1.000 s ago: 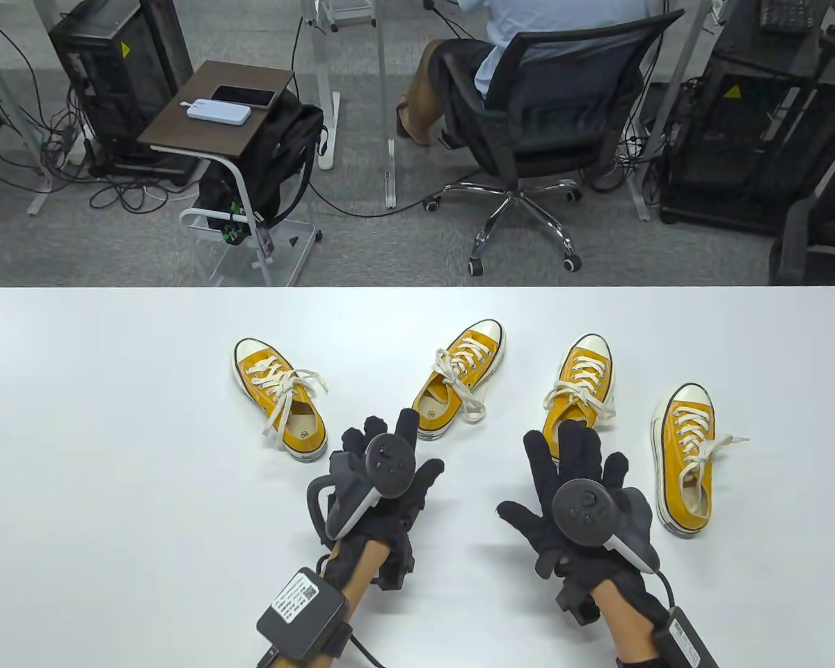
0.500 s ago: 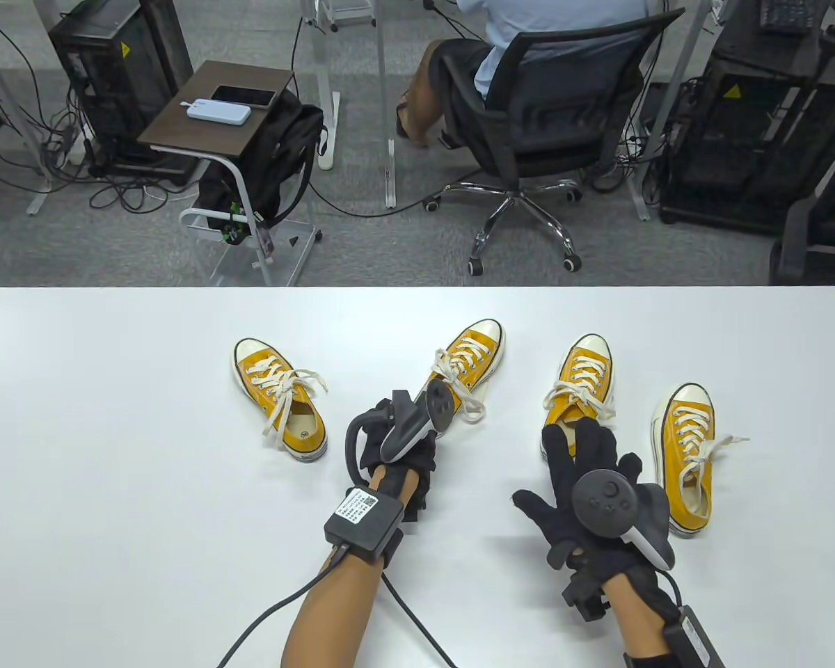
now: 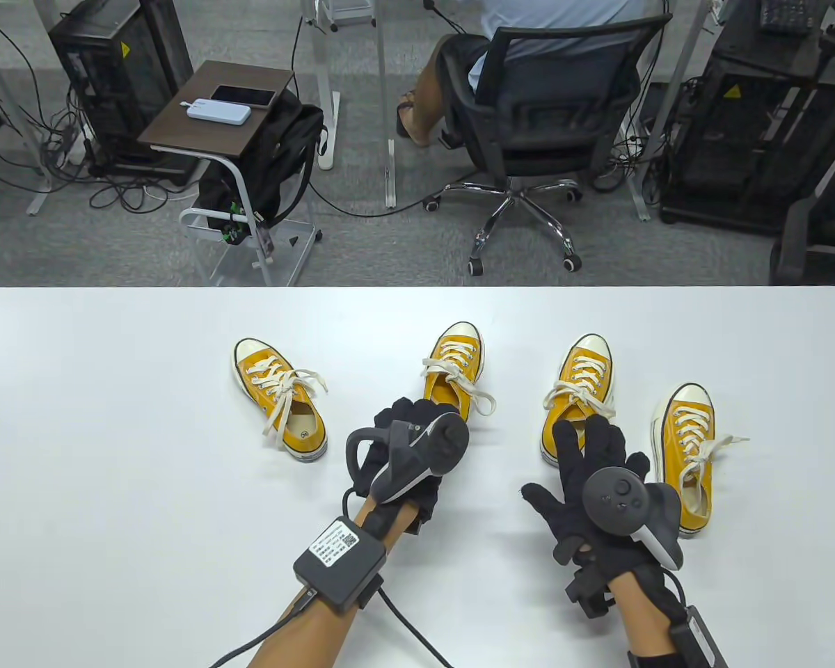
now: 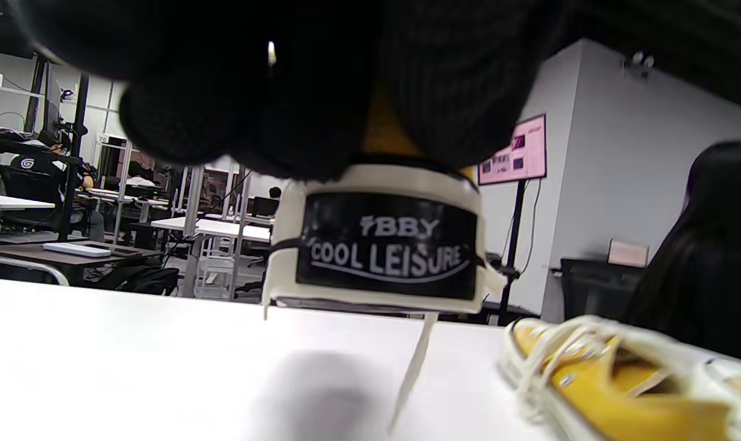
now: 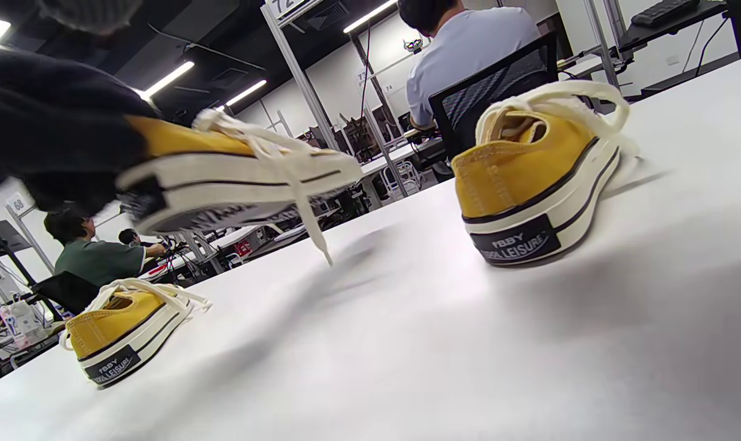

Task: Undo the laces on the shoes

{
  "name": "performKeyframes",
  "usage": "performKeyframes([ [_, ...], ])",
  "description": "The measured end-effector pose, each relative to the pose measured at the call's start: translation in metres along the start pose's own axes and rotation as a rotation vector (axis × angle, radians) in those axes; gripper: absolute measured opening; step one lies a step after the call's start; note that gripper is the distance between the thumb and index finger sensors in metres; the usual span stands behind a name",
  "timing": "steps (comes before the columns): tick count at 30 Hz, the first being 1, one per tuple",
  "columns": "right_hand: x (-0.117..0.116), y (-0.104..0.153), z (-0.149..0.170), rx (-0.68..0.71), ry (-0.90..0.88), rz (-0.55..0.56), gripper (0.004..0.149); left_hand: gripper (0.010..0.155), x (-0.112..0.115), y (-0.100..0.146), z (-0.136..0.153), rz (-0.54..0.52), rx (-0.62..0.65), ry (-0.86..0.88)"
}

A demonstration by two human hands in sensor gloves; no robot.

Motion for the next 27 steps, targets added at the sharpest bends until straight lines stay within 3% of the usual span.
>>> performKeyframes([
  [6, 0.003, 0.001, 0.002, -0.008, -0.006, 0.011, 0.089, 0.042, -0.049, 0.048, -0.015, -0.057, 0.055, 0.022],
  [10, 0.004, 0.001, 0.004, -0.013, -0.015, 0.018, 0.088, 0.043, -0.059, 0.074, -0.023, -0.058, 0.071, 0.048],
  [17, 0.005, 0.002, 0.005, -0.018, -0.019, 0.02, 0.088, 0.043, -0.04, 0.108, -0.032, -0.031, 0.098, 0.078],
  [27, 0.006, 0.002, 0.005, -0.025, -0.022, 0.018, 0.087, 0.043, -0.001, 0.129, -0.046, -0.004, 0.145, 0.048],
])
Point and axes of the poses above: the tracker on the back of each hand, its own z axis roughly to the little-finger side, its own y axis roughly from the fingertips to the wrist, x = y × z, the point moved 1 cm from there along -y, roughly from the wrist to the fingertips, and after that the axes turned 6 degrees about x, right-handed, at the moved point
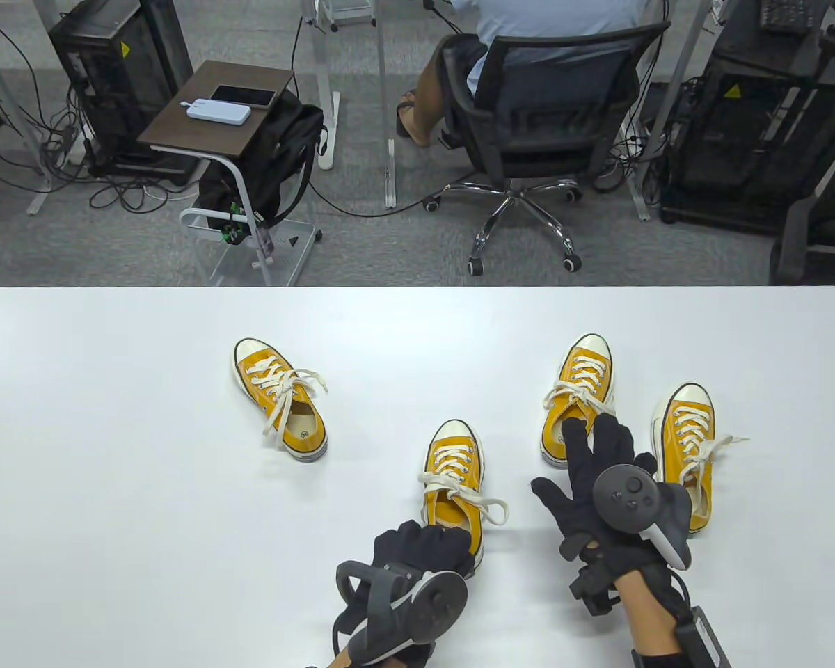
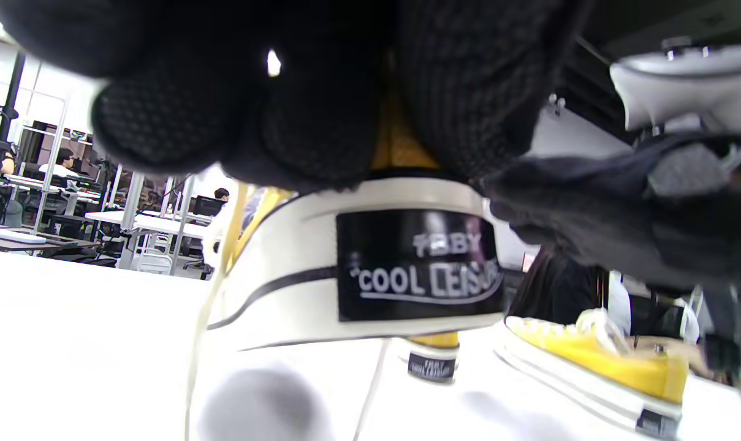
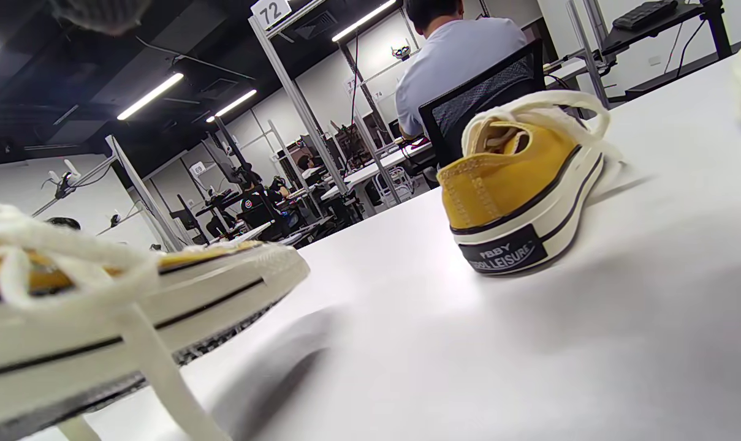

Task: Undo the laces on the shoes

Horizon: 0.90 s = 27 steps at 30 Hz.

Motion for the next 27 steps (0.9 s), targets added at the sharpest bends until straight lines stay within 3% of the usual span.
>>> performKeyframes([
  [8, -0.001, 0.0, 0.0, 0.001, 0.002, -0.005, 0.087, 0.042, 0.025, 0.009, -0.004, 0.075, 0.035, -0.057],
  [14, -0.005, -0.001, -0.001, 0.001, 0.009, -0.027, 0.087, 0.042, 0.046, 0.016, -0.008, 0.239, 0.034, -0.098],
  [16, -0.007, -0.002, -0.001, 0.001, 0.015, -0.031, 0.086, 0.043, 0.051, 0.018, -0.008, 0.249, 0.048, -0.091],
  [21, -0.013, -0.003, -0.002, 0.002, 0.016, -0.06, 0.086, 0.047, 0.051, 0.015, -0.004, 0.341, -0.012, -0.021],
  [24, -0.019, -0.004, -0.004, 0.006, 0.023, -0.086, 0.085, 0.056, 0.05, 0.016, 0.003, 0.368, -0.052, 0.043],
  [27, -0.023, -0.005, -0.007, 0.014, 0.034, -0.104, 0.083, 0.059, 0.04, 0.019, 0.009, 0.302, -0.071, 0.103],
])
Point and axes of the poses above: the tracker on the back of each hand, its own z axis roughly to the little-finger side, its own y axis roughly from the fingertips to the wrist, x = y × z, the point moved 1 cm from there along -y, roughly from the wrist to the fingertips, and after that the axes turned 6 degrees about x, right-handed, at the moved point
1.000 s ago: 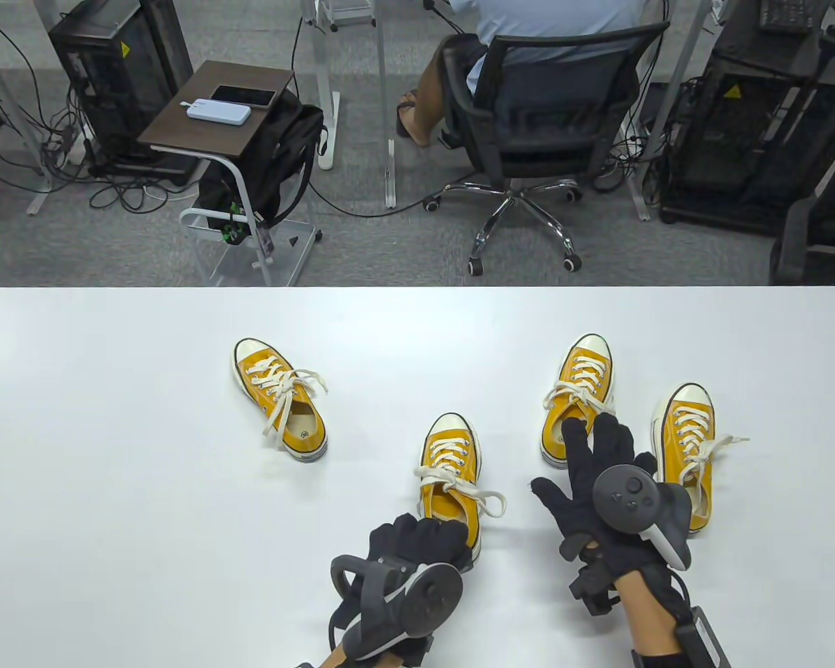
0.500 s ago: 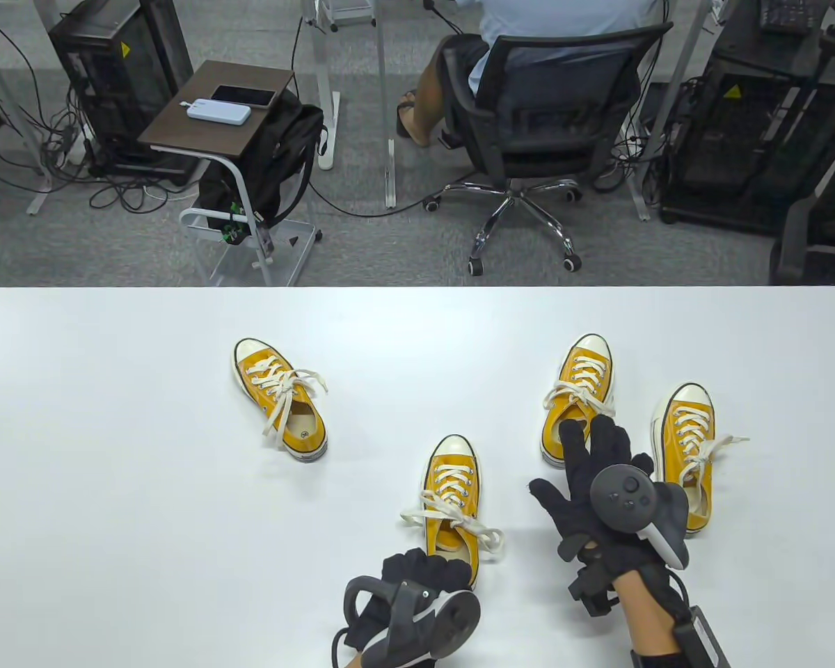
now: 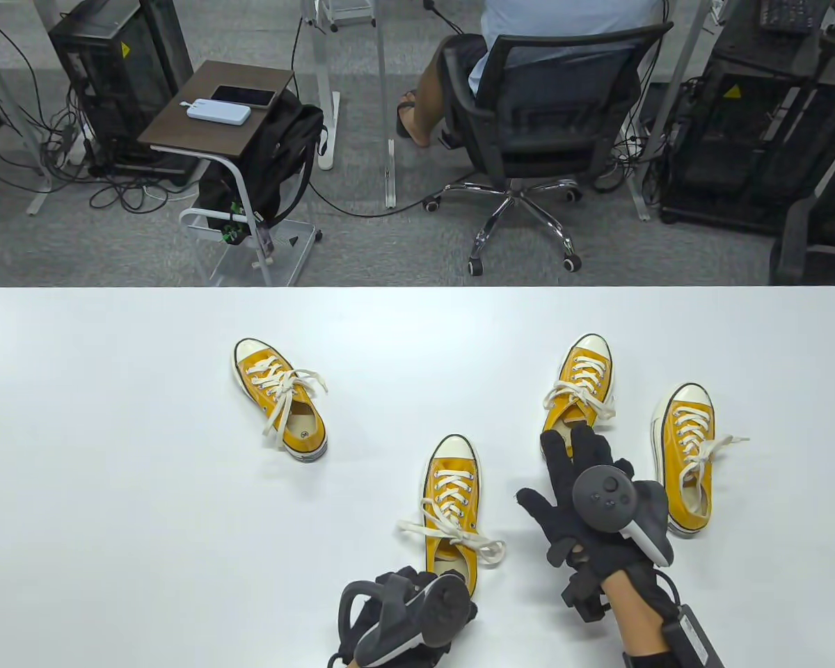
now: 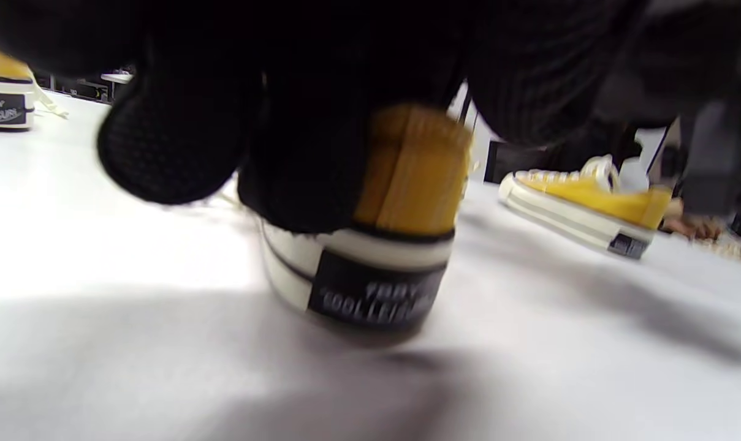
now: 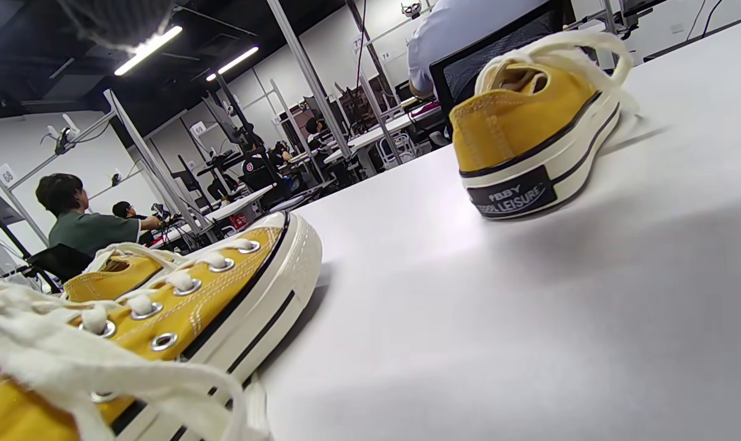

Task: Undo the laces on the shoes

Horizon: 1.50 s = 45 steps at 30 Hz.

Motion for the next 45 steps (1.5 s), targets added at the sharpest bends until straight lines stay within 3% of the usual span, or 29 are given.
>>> performKeyframes([
  [5, -0.009, -0.004, -0.011, 0.081, 0.013, 0.023, 0.061, 0.057, -0.017, 0.0, 0.013, -0.097, -0.085, 0.019],
  [12, -0.03, -0.008, -0.024, 0.162, -0.031, -0.077, 0.045, 0.055, -0.017, -0.022, 0.018, -0.054, -0.242, -0.102],
  [16, -0.042, -0.009, -0.03, 0.188, -0.018, -0.136, 0.045, 0.053, -0.008, -0.031, 0.022, -0.014, -0.277, -0.108],
  [19, -0.048, -0.009, -0.036, 0.213, -0.007, -0.145, 0.047, 0.051, -0.001, -0.031, 0.024, -0.041, -0.261, -0.116],
  [33, -0.063, -0.01, -0.046, 0.245, 0.034, -0.104, 0.046, 0.046, 0.009, -0.033, 0.026, -0.048, -0.234, -0.044],
  [38, -0.063, -0.009, -0.047, 0.249, 0.02, -0.128, 0.038, 0.042, 0.009, -0.033, 0.03, -0.086, -0.224, -0.013],
  [40, -0.064, -0.009, -0.048, 0.244, 0.01, -0.183, 0.038, 0.042, 0.009, -0.032, 0.032, -0.086, -0.232, 0.008],
  [45, -0.056, -0.008, -0.045, 0.231, -0.078, -0.191, 0.039, 0.04, 0.009, -0.033, 0.037, -0.096, -0.243, 0.055],
])
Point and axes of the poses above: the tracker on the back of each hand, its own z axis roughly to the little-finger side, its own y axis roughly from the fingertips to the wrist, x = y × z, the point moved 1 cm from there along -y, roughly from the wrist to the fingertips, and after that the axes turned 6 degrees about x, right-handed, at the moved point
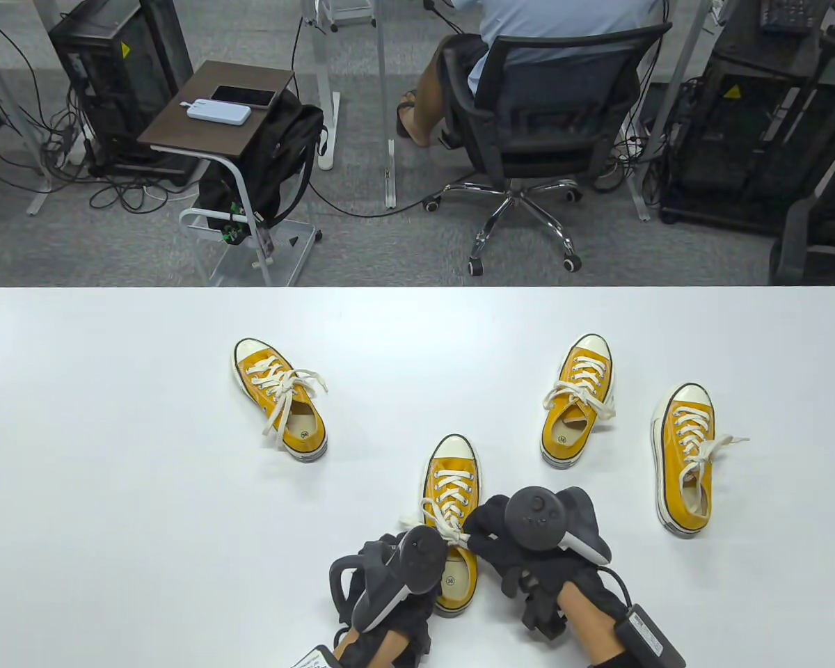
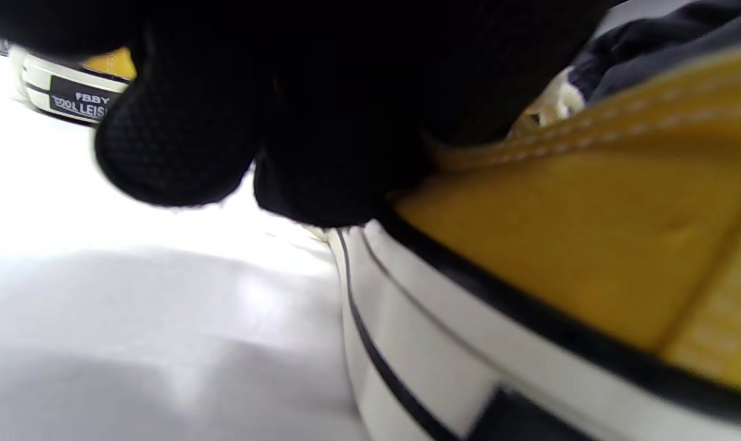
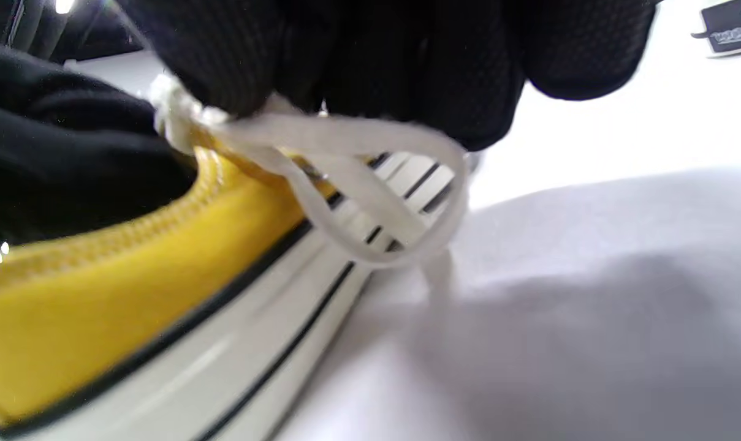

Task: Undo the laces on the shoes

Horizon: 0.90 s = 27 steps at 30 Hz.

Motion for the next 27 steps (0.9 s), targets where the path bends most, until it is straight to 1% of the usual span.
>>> performKeyframes([
  [2, 0.006, 0.003, 0.0, -0.002, -0.032, -0.005, 0.04, 0.04, 0.0, -0.001, 0.001, 0.004, -0.003, 0.005],
  [7, 0.021, 0.008, 0.003, -0.003, -0.044, 0.055, 0.04, 0.039, -0.001, -0.001, 0.0, 0.01, -0.009, 0.01],
  [10, 0.027, 0.01, 0.008, -0.02, -0.056, 0.067, 0.04, 0.039, -0.001, -0.001, 0.0, 0.013, -0.013, 0.008],
  [15, 0.046, 0.018, 0.019, -0.047, -0.072, 0.172, 0.04, 0.039, 0.0, -0.002, 0.0, 0.019, -0.019, 0.008],
  [19, 0.063, 0.027, 0.028, -0.055, -0.133, 0.292, 0.04, 0.039, 0.0, -0.003, -0.001, 0.026, -0.03, 0.013],
  [21, 0.07, 0.031, 0.032, -0.065, -0.133, 0.326, 0.04, 0.039, 0.001, -0.002, -0.001, 0.016, -0.024, 0.004],
  [27, 0.095, 0.047, 0.045, -0.099, -0.172, 0.436, 0.04, 0.039, 0.001, -0.004, 0.001, 0.031, -0.034, 0.028],
])
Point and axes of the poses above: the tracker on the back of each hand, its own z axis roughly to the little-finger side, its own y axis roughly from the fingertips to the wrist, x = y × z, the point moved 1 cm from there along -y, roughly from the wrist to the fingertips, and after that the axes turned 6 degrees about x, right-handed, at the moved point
